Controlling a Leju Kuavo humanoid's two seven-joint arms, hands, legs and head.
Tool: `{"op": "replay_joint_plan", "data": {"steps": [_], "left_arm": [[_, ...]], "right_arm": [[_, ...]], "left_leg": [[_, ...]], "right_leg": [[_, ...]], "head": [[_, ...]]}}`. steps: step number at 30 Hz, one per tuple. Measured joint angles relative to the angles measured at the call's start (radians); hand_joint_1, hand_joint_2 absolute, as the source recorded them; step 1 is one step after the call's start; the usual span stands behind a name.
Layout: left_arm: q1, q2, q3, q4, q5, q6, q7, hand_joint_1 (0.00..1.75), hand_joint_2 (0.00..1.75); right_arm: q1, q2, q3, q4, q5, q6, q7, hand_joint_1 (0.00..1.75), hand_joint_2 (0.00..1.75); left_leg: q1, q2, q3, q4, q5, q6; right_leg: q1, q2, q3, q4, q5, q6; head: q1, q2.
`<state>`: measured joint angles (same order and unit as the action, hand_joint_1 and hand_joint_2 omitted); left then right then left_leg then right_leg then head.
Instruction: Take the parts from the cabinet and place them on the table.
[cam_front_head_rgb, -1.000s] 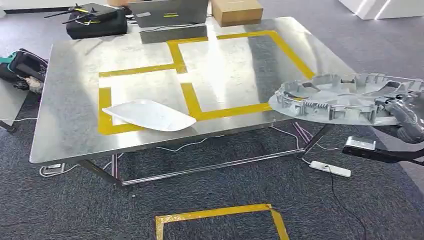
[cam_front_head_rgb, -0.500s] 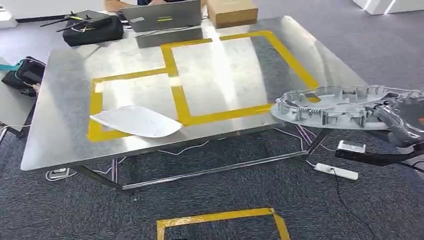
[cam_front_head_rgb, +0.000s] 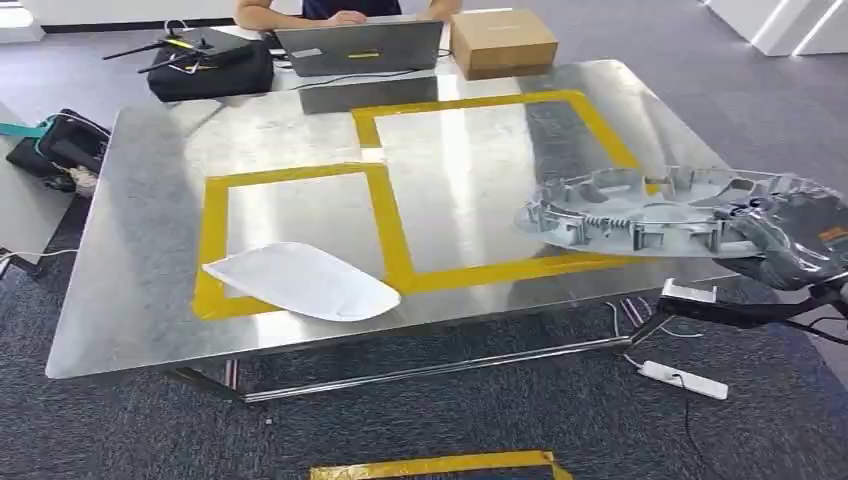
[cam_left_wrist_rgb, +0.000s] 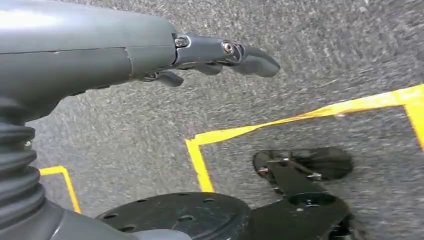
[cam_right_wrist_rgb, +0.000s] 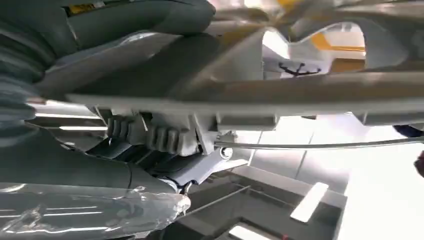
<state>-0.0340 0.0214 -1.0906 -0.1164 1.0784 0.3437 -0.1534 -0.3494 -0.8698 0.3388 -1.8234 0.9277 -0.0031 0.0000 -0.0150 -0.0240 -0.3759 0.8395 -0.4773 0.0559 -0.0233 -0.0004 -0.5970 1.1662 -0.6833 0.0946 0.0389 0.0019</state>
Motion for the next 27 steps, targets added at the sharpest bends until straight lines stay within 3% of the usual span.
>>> {"op": "replay_joint_plan", "data": {"steps": [1,2,3,4,5,7,8,9,10,12,13,14,15,17,18,19,20,21,23,27], "left_arm": [[0.0,0.0,0.0,0.0,0.002,0.003,0.0,0.0,1.75],[0.001,0.0,0.0,0.0,0.005,0.007,0.0,0.0,1.75],[0.006,0.001,0.0,0.0,0.007,0.008,0.004,0.0,1.75],[0.01,0.001,0.0,0.001,0.01,0.009,0.008,0.0,1.75],[0.008,0.003,0.0,0.001,0.01,0.012,0.017,0.0,1.75],[-0.002,0.004,-0.001,0.001,0.011,0.014,0.024,0.0,1.75],[-0.012,0.006,-0.001,0.001,0.011,0.017,0.028,0.0,1.75],[-0.019,0.003,-0.001,0.001,0.011,0.018,0.034,0.0,1.75],[-0.023,0.002,-0.001,0.001,0.01,0.019,0.04,0.0,1.75],[-0.026,0.002,-0.003,0.001,0.011,0.021,0.06,0.0,1.75],[-0.028,0.002,-0.004,0.001,0.011,0.023,0.071,0.0,1.75],[-0.027,0.002,-0.004,0.001,0.013,0.025,0.078,0.0,1.75],[-0.027,0.002,-0.005,0.001,0.013,0.027,0.083,0.0,1.75],[-0.025,0.004,-0.011,0.001,0.015,0.032,0.09,0.0,1.75],[-0.023,0.003,-0.017,0.001,0.016,0.036,0.09,0.0,1.75],[-0.02,0.001,-0.022,0.001,0.016,0.039,0.09,0.0,1.75],[-0.018,0.004,-0.025,0.002,0.016,0.044,0.09,0.0,1.75],[-0.021,0.003,-0.029,0.002,0.015,0.044,0.09,0.0,1.75],[-0.022,-0.001,-0.034,0.002,0.015,0.044,0.09,0.0,1.75],[-0.011,-0.001,-0.053,0.002,0.017,0.043,0.09,0.0,1.75]], "right_arm": [[0.0,0.0,0.003,0.002,0.0,0.0,0.0,1.75,1.75],[0.0,0.0,0.008,0.003,-0.001,0.0,0.0,1.75,1.75],[0.002,0.003,0.012,0.008,-0.002,-0.002,0.002,1.75,1.75],[-0.001,0.008,0.017,0.014,-0.003,-0.006,0.004,1.75,1.75],[0.003,0.013,0.024,0.017,-0.004,-0.008,0.006,1.75,1.75],[-0.009,0.014,0.022,0.018,-0.003,-0.01,0.005,1.75,1.75],[-0.01,0.014,0.022,0.019,-0.002,-0.013,0.003,1.75,1.75],[-0.005,0.017,0.024,0.024,0.003,-0.021,0.003,1.75,1.75],[-0.001,0.025,0.029,0.032,0.008,-0.032,0.003,1.75,1.75],[0.007,0.049,0.041,0.056,0.018,-0.051,0.0,1.75,1.75],[0.012,0.064,0.048,0.066,0.026,-0.061,-0.003,1.75,1.75],[0.017,0.077,0.054,0.075,0.034,-0.08,-0.005,1.75,1.75],[0.022,0.097,0.059,0.082,0.042,-0.098,-0.009,1.75,1.75],[0.039,0.147,0.062,0.098,0.066,-0.142,-0.018,1.75,1.75],[0.048,0.17,0.065,0.108,0.076,-0.168,-0.021,1.75,1.75],[0.062,0.197,0.069,0.121,0.086,-0.193,-0.023,1.75,1.75],[0.074,0.225,0.074,0.133,0.089,-0.224,-0.029,1.75,1.75],[0.081,0.255,0.08,0.146,0.088,-0.243,-0.036,1.75,1.75],[0.089,0.308,0.093,0.168,0.085,-0.273,-0.047,1.75,1.75],[0.104,0.435,0.128,0.262,0.051,-0.309,-0.069,1.75,1.75]], "left_leg": [[0.003,-0.004,0.014,0.001,-0.014,-0.006],[0.004,-0.007,0.027,0.003,-0.029,-0.012],[-0.001,-0.007,0.028,0.011,-0.046,-0.019],[-0.002,-0.011,0.031,0.045,-0.068,-0.028],[-0.002,-0.012,0.019,0.049,-0.074,-0.033],[0.0,-0.009,0.035,0.031,-0.093,-0.041],[-0.001,-0.007,0.046,0.031,-0.109,-0.048],[0.0,0.003,0.037,0.065,-0.119,-0.061],[0.003,0.009,0.019,0.126,-0.152,-0.072],[0.011,0.01,-0.049,0.291,-0.231,-0.083],[0.014,0.01,-0.085,0.346,-0.247,-0.085],[0.018,0.01,-0.115,0.362,-0.229,-0.086],[0.02,0.011,-0.132,0.338,-0.173,-0.085],[0.024,0.011,-0.138,0.202,-0.012,-0.085],[0.027,0.011,-0.145,0.143,0.049,-0.092],[0.022,0.01,-0.152,0.148,0.035,-0.093],[0.02,0.012,-0.138,0.126,0.026,-0.082],[0.022,0.011,-0.144,0.121,0.024,-0.081],[0.037,0.0,-0.145,0.111,0.009,-0.105],[0.044,-0.005,-0.129,0.113,0.001,-0.098]], "right_leg": [[-0.002,-0.001,-0.02,-0.05,0.05,0.002],[-0.008,-0.005,-0.038,-0.113,0.15,0.008],[-0.014,-0.02,-0.06,-0.181,0.306,0.015],[-0.012,-0.02,-0.082,-0.195,0.338,-0.004],[-0.009,-0.011,-0.07,-0.177,0.337,-0.022],[-0.008,-0.01,-0.084,-0.157,0.312,-0.034],[-0.016,-0.008,-0.074,-0.16,0.305,-0.039],[-0.018,-0.006,-0.058,-0.164,0.297,-0.04],[-0.02,-0.007,-0.041,-0.171,0.291,-0.043],[-0.024,-0.006,-0.007,-0.184,0.277,-0.043],[-0.027,-0.005,0.005,-0.188,0.272,-0.043],[-0.028,-0.003,0.014,-0.191,0.268,-0.043],[-0.03,-0.001,0.02,-0.193,0.263,-0.041],[-0.038,0.002,0.029,-0.194,0.258,-0.034],[-0.036,0.004,0.028,-0.194,0.256,-0.03],[-0.037,0.008,0.029,-0.196,0.26,-0.023],[-0.032,0.011,0.019,-0.197,0.265,-0.015],[-0.031,0.01,0.01,-0.194,0.266,-0.013],[-0.024,0.011,0.001,-0.191,0.26,-0.021],[-0.016,0.013,0.027,-0.197,0.273,-0.036]], "head": [[0.001,0.0],[0.002,0.0],[0.004,0.0],[0.004,0.0],[-0.002,-0.001],[-0.005,-0.001],[-0.004,0.0],[-0.01,0.0],[-0.007,0.0],[-0.008,0.0],[-0.01,0.0],[-0.009,0.0],[-0.009,0.0],[-0.009,0.0],[-0.01,0.0],[-0.011,0.0],[-0.013,0.0],[-0.01,0.0],[-0.012,0.0],[-0.003,0.0]]}}
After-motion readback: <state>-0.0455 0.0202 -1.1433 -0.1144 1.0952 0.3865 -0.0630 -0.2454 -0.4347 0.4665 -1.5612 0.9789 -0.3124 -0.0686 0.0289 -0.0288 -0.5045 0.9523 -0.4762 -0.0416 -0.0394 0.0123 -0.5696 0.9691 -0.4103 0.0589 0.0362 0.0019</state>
